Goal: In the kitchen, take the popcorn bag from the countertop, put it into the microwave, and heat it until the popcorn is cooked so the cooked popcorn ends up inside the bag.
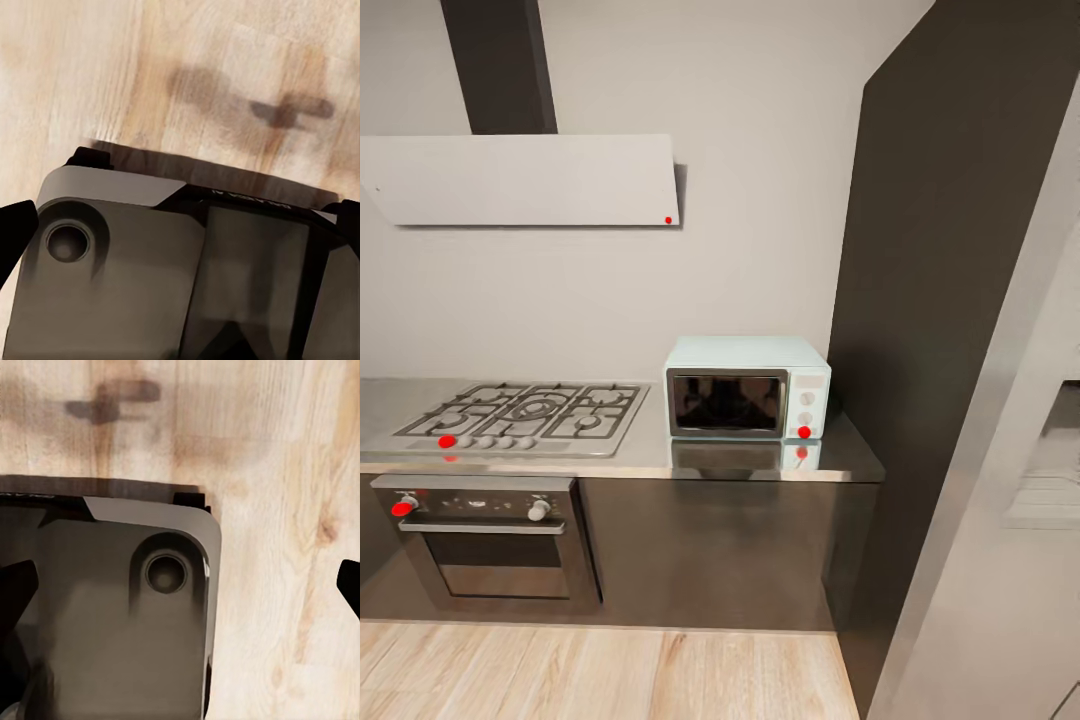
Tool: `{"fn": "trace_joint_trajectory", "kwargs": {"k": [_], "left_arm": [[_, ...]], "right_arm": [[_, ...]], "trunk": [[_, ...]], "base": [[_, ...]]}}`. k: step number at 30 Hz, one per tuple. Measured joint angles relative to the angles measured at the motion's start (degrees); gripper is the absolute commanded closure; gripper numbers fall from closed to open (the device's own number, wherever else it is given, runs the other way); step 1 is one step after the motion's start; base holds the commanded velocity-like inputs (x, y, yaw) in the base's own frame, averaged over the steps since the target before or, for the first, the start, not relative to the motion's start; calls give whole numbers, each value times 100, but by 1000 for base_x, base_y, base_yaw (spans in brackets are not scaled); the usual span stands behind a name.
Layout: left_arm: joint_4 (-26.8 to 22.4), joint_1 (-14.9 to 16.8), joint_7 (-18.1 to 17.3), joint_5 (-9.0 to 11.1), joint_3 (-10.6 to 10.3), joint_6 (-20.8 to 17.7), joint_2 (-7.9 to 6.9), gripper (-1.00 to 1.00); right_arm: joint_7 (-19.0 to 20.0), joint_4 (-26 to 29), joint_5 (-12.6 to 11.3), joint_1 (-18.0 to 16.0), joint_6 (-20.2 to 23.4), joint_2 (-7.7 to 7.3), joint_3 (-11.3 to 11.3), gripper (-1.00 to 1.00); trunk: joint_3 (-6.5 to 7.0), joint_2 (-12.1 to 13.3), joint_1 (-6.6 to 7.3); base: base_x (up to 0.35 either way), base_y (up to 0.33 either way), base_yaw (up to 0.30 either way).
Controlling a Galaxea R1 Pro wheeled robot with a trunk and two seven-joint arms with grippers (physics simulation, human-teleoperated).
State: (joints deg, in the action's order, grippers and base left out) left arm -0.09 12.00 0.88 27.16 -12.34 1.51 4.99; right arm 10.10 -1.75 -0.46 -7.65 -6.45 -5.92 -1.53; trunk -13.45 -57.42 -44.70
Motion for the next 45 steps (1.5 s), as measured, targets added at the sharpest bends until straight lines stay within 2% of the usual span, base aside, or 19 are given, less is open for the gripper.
{"fn": "trace_joint_trajectory", "kwargs": {"k": [9,31,41,44,45], "left_arm": [[0,0,-12,-5,0,0,0,-100],[-2,0,-8,-5,0,-5,0,-100],[4,0,-8,-5,0,-8,0,-100],[1,0,-8,-5,0,-8,0,-100],[3,0,-8,-5,0,-8,0,-100]], "right_arm": [[0,0,5,0,-1,5,0,-100],[0,0,2,0,-2,-1,0,-100],[10,9,55,0,30,14,-18,-100],[19,199,64,-5,10,61,-6,-100],[40,782,57,-10,56,88,3,-100]], "trunk": [[0,-1,2],[0,-1,2],[0,0,0],[0,0,0],[1,0,0]], "base": [[110,0,0],[229,0,0],[27,0,0],[0,0,0],[0,0,0]]}}
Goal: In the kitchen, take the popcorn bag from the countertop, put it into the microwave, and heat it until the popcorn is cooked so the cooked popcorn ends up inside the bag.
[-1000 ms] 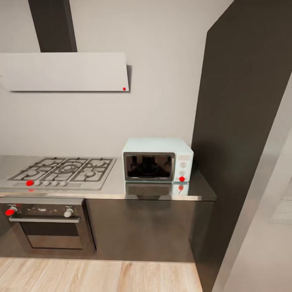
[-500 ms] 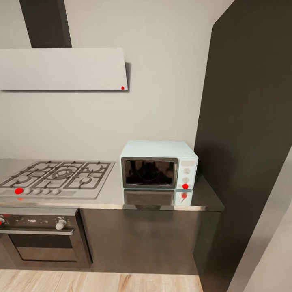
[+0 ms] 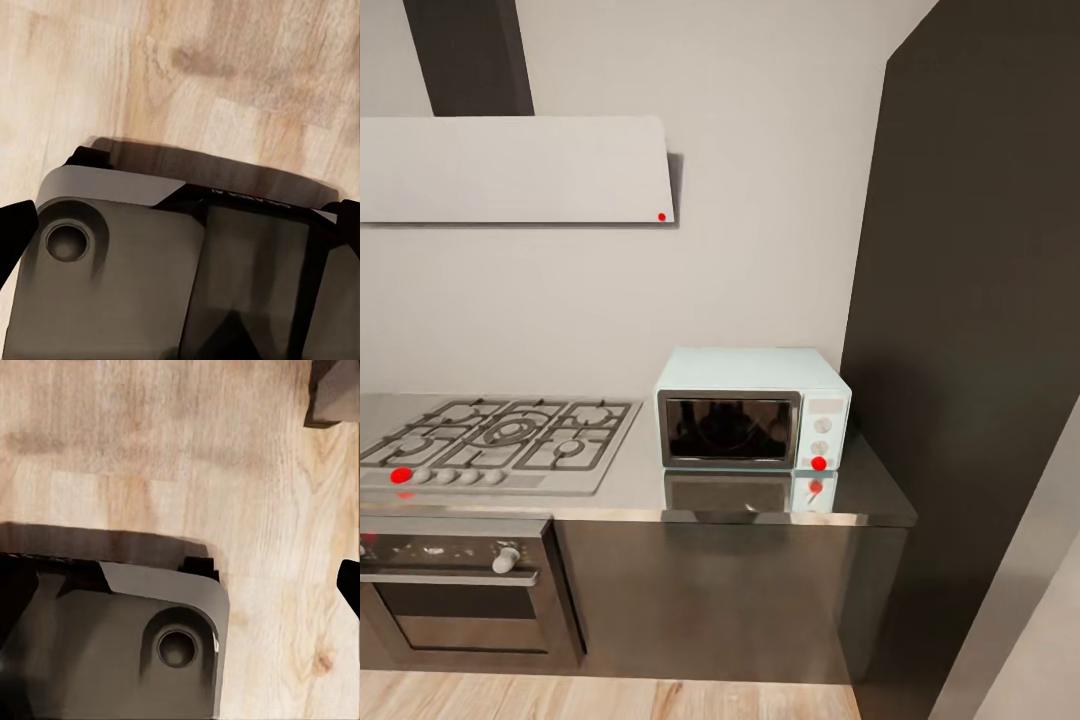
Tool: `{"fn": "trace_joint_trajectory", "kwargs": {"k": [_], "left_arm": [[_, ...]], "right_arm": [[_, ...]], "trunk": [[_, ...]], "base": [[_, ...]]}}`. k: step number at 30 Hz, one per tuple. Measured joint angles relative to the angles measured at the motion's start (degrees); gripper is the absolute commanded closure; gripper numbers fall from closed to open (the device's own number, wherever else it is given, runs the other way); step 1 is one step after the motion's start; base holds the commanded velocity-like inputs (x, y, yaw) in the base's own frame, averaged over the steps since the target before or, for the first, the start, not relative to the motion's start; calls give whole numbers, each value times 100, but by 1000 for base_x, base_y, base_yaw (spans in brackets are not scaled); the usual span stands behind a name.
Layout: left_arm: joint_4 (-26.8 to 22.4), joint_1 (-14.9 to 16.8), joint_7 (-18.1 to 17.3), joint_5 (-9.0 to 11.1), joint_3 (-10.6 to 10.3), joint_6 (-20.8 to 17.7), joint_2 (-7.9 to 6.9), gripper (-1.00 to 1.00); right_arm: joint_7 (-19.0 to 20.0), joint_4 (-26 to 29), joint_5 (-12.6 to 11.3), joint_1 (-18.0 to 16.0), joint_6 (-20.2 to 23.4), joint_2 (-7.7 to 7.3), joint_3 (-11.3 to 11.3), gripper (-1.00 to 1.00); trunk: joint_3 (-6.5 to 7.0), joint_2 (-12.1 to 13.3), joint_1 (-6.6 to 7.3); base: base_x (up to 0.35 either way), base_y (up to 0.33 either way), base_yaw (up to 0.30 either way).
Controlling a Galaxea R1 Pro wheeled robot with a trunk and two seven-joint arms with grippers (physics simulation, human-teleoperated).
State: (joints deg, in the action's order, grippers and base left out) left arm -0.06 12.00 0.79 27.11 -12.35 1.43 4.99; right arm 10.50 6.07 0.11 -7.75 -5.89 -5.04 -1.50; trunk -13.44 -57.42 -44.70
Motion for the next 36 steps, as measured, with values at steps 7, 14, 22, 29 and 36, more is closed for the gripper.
{"fn": "trace_joint_trajectory", "kwargs": {"k": [7,14,22,29,36], "left_arm": [[1,0,0,0,-1,0,0,-100],[3,0,0,0,0,0,0,-100],[2,0,0,0,0,0,0,-100],[3,0,0,0,0,0,0,-100],[-1,0,0,1,0,0,0,-100]], "right_arm": [[1,3864,-16,3,1828,-1,31,-100],[-257,7125,-36,4,3565,6,69,-100],[-936,8220,-42,-26,3777,5,230,-100],[-1334,8281,-56,-612,3553,156,235,-100],[-1562,7822,-87,-857,2569,928,221,-100]], "trunk": [[0,0,0],[0,0,0],[0,0,0],[0,0,0],[0,1,0]], "base": [[0,0,0],[0,0,0],[0,0,0],[0,0,0],[0,0,0]]}}
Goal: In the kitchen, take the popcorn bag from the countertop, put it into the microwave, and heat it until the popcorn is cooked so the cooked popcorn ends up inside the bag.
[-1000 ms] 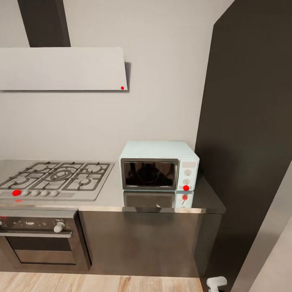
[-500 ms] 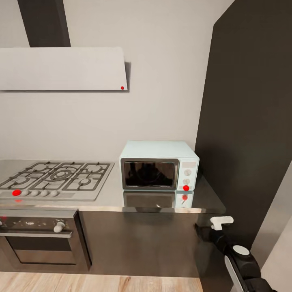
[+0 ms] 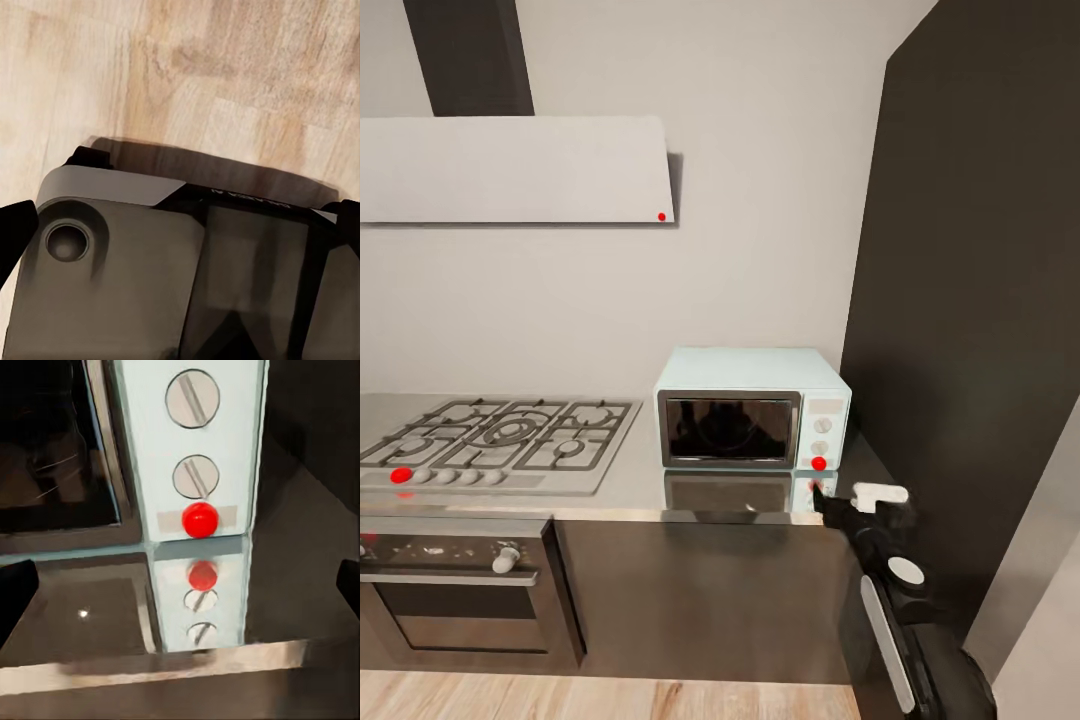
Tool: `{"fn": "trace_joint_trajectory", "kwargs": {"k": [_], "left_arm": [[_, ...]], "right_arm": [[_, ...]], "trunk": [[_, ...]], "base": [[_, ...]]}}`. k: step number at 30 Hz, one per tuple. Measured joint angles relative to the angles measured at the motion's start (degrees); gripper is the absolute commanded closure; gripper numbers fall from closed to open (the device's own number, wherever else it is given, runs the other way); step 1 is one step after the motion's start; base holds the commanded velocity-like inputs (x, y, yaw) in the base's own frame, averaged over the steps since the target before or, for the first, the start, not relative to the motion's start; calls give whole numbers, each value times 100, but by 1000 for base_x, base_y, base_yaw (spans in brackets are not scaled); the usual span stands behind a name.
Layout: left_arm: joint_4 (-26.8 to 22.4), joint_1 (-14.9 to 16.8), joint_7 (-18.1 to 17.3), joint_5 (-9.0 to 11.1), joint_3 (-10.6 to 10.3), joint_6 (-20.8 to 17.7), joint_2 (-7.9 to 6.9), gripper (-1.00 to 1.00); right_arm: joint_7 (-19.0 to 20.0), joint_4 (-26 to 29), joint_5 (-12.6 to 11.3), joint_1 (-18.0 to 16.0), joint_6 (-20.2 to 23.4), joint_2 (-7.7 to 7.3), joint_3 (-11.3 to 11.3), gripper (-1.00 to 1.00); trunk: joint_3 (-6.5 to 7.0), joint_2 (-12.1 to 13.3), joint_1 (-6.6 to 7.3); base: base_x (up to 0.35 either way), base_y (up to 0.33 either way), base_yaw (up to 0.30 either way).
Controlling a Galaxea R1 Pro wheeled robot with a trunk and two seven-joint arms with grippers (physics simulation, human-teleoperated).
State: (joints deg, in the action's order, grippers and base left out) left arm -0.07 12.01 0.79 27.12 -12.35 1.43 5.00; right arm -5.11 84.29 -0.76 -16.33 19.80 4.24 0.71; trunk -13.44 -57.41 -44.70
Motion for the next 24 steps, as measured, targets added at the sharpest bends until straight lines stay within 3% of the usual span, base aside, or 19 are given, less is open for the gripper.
{"fn": "trace_joint_trajectory", "kwargs": {"k": [2,5,14,22,24], "left_arm": [[-2,1,0,0,-2,0,0,-100],[0,0,0,0,0,6,0,-100],[-5,-1,0,0,1,8,0,-100],[-5,-1,0,9,3,8,-9,-100],[-6,-1,0,9,7,8,-9,-100]], "right_arm": [[-9,-860,12,-532,-58,210,2,-100],[-8,-1461,74,-913,-79,273,-9,-100],[60,-1238,572,-991,-26,260,-77,-100],[91,-1309,597,-992,-30,232,-59,-100],[120,-1312,599,-992,-53,128,-62,-100]], "trunk": [[0,1,0],[0,0,0],[0,0,0],[0,0,0],[0,0,0]], "base": [[0,0,0],[0,0,0],[0,0,0],[0,0,0],[0,0,0]]}}
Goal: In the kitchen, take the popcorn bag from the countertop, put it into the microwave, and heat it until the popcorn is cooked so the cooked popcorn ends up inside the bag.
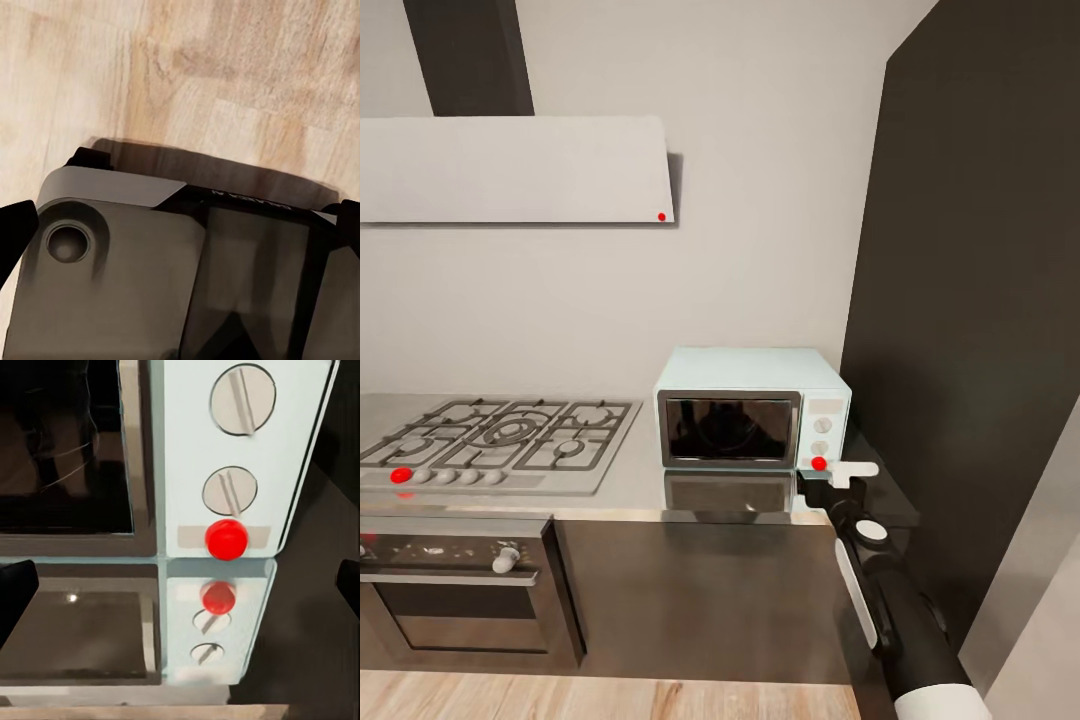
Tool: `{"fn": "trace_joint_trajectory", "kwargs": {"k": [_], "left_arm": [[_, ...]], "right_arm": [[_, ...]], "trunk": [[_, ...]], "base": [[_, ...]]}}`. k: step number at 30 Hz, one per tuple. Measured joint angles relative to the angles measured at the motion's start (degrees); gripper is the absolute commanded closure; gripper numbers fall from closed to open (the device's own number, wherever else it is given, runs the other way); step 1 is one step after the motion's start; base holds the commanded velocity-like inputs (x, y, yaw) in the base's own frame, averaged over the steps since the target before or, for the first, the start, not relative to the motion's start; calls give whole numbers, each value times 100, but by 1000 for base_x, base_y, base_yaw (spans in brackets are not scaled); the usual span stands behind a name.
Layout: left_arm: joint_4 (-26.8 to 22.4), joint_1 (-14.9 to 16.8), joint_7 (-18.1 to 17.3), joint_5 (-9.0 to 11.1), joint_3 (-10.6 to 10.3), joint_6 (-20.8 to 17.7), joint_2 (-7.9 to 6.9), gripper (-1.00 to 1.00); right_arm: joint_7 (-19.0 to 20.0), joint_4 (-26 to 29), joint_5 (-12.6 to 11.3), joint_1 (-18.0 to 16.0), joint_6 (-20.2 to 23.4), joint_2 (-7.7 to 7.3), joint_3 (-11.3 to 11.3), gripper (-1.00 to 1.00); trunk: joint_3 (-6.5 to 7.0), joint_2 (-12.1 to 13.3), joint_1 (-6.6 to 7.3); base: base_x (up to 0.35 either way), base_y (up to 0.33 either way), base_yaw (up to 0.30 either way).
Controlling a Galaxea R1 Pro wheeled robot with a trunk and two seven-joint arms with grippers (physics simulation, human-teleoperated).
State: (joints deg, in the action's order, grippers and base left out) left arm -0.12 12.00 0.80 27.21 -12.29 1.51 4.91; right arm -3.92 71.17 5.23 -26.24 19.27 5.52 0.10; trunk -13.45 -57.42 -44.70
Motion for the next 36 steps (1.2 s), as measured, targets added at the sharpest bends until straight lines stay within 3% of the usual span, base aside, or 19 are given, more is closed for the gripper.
{"fn": "trace_joint_trajectory", "kwargs": {"k": [2,3,5,10,16,31,36], "left_arm": [[0,0,0,0,0,0,0,-100],[0,0,0,0,-2,0,0,-100],[0,0,0,0,2,0,0,-100],[0,0,0,0,-1,0,0,-100],[0,0,0,9,-2,0,-7,-100],[0,0,0,9,3,0,-15,-100],[0,0,0,9,3,0,-16,-100]], "right_arm": [[84,1,-22,0,-24,-175,2,-100],[333,-35,-76,0,-7,-335,39,-100],[580,-104,-62,0,-14,-464,64,-100],[535,-101,-40,0,-29,-480,128,-100],[540,-61,-28,0,-29,-482,589,-100],[550,-128,-50,3,-20,-396,561,-100],[522,-431,-40,4,-28,-375,559,-100]], "trunk": [[0,0,0],[0,0,0],[0,0,0],[0,0,0],[0,-1,1],[0,0,0],[0,0,0]], "base": [[0,0,0],[0,0,0],[0,0,0],[0,0,0],[60,0,0],[132,0,0],[1,0,0]]}}
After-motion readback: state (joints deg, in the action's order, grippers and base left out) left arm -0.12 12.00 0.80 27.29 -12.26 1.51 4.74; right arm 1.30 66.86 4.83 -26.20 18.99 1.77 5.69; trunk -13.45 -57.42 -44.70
